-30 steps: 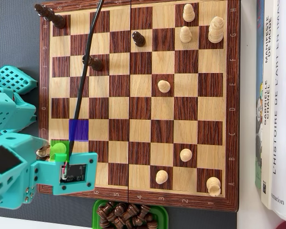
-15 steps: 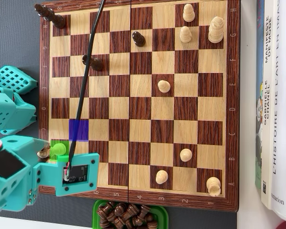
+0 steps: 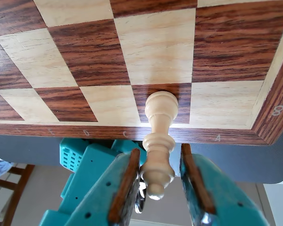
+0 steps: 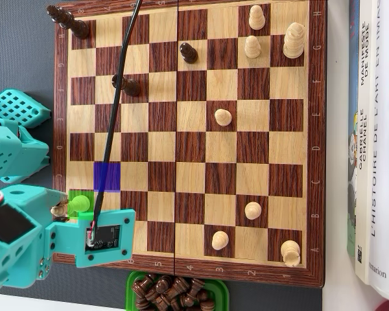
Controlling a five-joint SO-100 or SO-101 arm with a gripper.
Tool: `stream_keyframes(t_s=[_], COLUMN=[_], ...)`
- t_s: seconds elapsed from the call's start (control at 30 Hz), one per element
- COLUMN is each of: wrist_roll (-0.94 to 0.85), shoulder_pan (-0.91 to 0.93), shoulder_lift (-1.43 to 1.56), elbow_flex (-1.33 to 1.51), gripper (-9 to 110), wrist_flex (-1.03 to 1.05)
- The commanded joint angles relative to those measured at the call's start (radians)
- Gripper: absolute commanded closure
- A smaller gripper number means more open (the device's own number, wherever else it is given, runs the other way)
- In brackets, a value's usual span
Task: Play chess
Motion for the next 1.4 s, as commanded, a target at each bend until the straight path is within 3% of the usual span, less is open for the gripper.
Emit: stream_keyframes(t_s=[0.0, 0.67, 1.2, 1.37], wrist_roll=[-0.002, 0.011, 0.028, 0.132], shoulder_pan=[-0.012, -0.064, -0.124, -0.179], shoulder_lift=[0.002, 0.137, 0.307, 0.439], elbow_flex=[-0.044, -0.083, -0.308, -0.339], gripper=[85, 85, 85, 85], wrist_flex=[0.005, 0.069, 0.074, 0.055])
